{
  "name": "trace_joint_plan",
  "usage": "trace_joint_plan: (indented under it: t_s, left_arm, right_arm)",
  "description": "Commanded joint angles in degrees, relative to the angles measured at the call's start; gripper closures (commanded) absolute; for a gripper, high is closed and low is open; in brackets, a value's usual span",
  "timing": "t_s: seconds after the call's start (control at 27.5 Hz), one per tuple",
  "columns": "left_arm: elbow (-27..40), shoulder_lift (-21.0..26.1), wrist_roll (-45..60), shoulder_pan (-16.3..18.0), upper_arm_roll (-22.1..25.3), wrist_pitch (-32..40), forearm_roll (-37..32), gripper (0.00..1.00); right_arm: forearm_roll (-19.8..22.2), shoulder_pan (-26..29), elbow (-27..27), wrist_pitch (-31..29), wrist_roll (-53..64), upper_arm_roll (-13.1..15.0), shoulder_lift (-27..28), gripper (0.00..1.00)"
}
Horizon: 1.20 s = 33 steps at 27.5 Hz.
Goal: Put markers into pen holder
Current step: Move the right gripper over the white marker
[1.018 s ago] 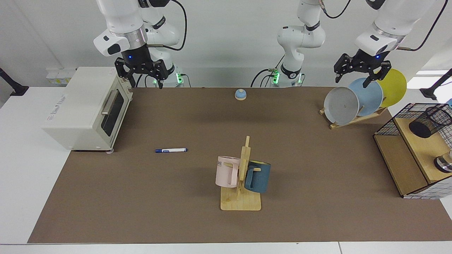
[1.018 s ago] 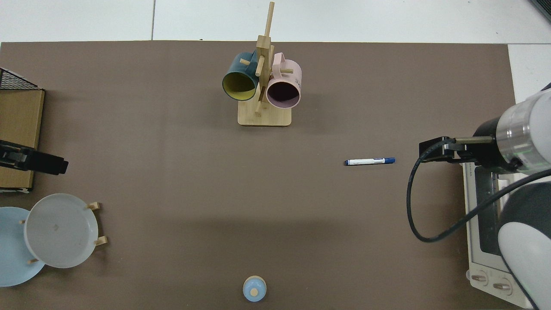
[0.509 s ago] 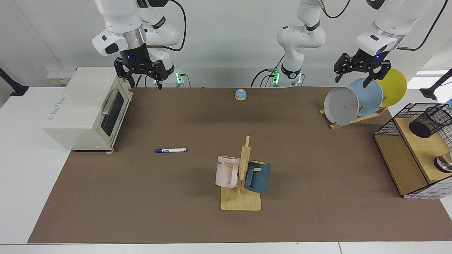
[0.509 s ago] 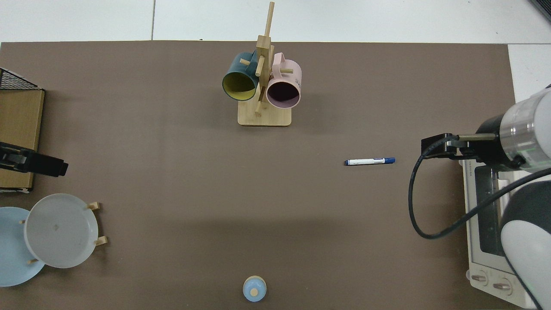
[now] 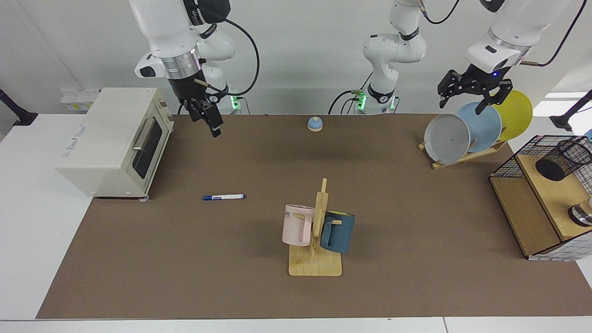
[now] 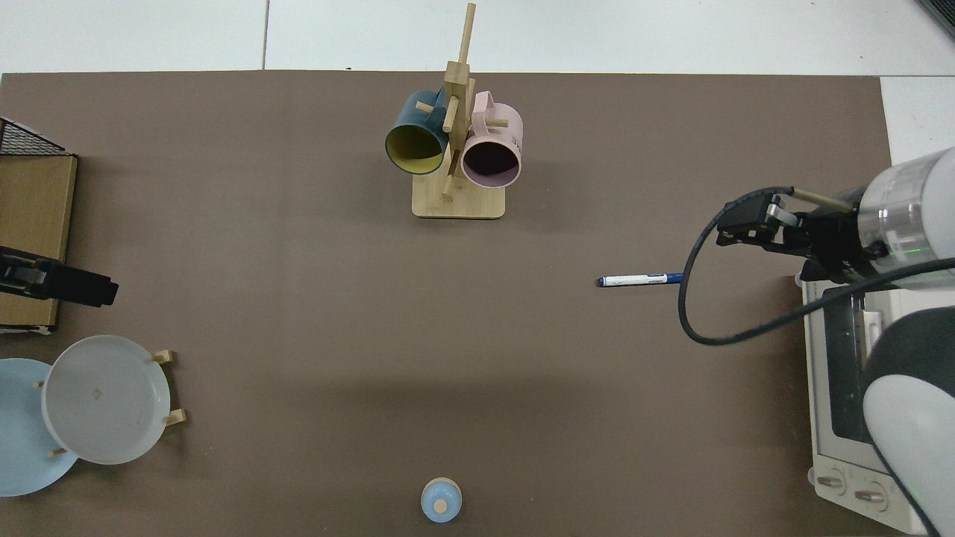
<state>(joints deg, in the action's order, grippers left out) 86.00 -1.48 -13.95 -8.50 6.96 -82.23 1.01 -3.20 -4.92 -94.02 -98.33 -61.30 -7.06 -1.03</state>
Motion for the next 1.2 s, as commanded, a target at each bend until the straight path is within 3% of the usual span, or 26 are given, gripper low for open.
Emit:
trace_joint_plan:
  t_s: [0.0,0.22,0.44,0.55,0.73,0.91,1.16]
  left_arm:
    - [1.28,-1.42,0.59,0.41,-0.01,0.58,0.31,0.00]
    - [1.36,-1.60,0.68,0.41,-0.01,1.29,0.31,0.00]
    - [1.19,-1.42,-0.55,0.06,-0.01,-0.39,-0.04,0.01]
    - [1.36,-1.51,-1.34,-0.11,-0.01,-0.21,-0.13,0.12]
    - [1.80,-1.60,-0.90,-0.11,-0.01,-0.30,-0.04,0.02]
    - [1.89,-1.78,-0.82,0.41,-0.01,-0.30,0.31,0.01]
    - [2.16,-1.86,-0.73,0.32,-0.10,-0.30,0.40,0.01]
  right_arm:
    - [-0.66,0.35,-2.57,-1.43,-10.58,0.03,1.47,0.01]
    - [-0.66,1.67,-9.68,-4.14,-15.33,0.03,1.73,0.00]
    - [-0.66,1.58,-18.38,-18.02,-21.22,0.03,4.89,0.00]
    - [-0.66,1.84,-19.97,-21.81,-22.28,0.03,6.82,0.00]
    - [-0.66,2.54,-23.40,-25.15,-22.55,0.03,7.97,0.00]
    - [-0.66,2.90,-27.79,-32.09,-22.99,0.03,8.94,0.00]
    - [-0.66,4.04,-28.15,-39.21,-22.72,0.03,14.03,0.00]
